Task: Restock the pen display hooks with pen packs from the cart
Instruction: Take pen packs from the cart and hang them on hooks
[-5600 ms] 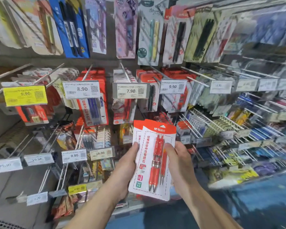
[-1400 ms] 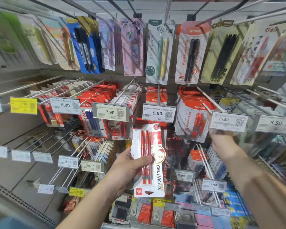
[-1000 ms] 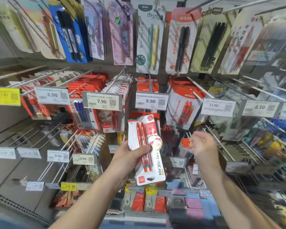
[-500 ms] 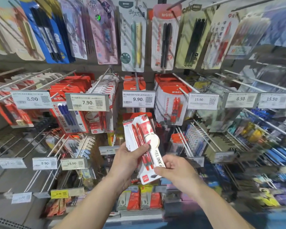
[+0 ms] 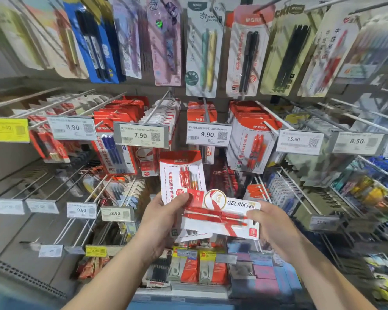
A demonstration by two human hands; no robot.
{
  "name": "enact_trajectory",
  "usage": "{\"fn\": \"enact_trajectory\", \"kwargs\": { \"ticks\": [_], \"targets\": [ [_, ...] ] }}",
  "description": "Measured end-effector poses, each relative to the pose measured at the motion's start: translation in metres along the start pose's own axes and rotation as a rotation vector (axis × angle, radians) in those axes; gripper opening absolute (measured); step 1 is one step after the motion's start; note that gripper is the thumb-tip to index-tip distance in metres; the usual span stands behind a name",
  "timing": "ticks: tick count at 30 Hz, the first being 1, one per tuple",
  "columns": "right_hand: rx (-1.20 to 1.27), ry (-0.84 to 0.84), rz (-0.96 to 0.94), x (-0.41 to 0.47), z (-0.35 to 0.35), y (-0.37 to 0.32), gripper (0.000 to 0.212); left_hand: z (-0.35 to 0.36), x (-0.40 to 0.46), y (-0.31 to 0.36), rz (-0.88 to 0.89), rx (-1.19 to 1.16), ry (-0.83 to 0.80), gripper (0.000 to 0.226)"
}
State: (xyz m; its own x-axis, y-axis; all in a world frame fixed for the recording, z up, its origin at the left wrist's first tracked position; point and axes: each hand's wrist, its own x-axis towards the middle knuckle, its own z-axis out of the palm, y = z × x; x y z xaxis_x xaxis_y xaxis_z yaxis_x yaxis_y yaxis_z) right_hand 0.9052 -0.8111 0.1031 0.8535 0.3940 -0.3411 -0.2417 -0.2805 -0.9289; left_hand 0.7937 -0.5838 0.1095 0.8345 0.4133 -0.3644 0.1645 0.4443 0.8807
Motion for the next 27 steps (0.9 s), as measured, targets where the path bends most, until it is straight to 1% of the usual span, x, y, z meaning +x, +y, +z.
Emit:
{"fn": "enact_trajectory", "kwargs": {
  "ticks": [4,12,14,19,22,25,27],
  "targets": [
    [0.194,-0.082,0.015,-0.002,0.014,-0.006,0.019,-0.018,-0.007,-0.002,0.017,0.065,0.030,0.031],
    [0.514,-0.134,-0.002,0.007,0.053,-0.018,0.029,-0.051,-0.028,-0.011,0.013,0.161,0.098,0.030],
    [0.566,-0.136,0.021,0.009,0.067,-0.025,0.027,-0.058,-0.035,-0.013,0.021,0.141,0.114,0.027],
    [0.601,-0.140,0.017,0.011,0.107,-0.042,0.036,-0.071,-0.051,-0.022,0.027,0.121,0.166,0.027],
    [0.595,-0.127,0.001,0.014,0.128,-0.053,0.033,-0.077,-0.055,-0.026,0.057,0.104,0.205,0.032],
    [0.539,-0.157,-0.035,0.019,0.140,-0.065,0.028,-0.084,-0.061,-0.027,0.106,0.070,0.252,0.045],
    [0.500,-0.140,-0.055,0.022,0.143,-0.074,0.022,-0.091,-0.065,-0.024,0.113,0.053,0.263,0.050]
  ]
}}
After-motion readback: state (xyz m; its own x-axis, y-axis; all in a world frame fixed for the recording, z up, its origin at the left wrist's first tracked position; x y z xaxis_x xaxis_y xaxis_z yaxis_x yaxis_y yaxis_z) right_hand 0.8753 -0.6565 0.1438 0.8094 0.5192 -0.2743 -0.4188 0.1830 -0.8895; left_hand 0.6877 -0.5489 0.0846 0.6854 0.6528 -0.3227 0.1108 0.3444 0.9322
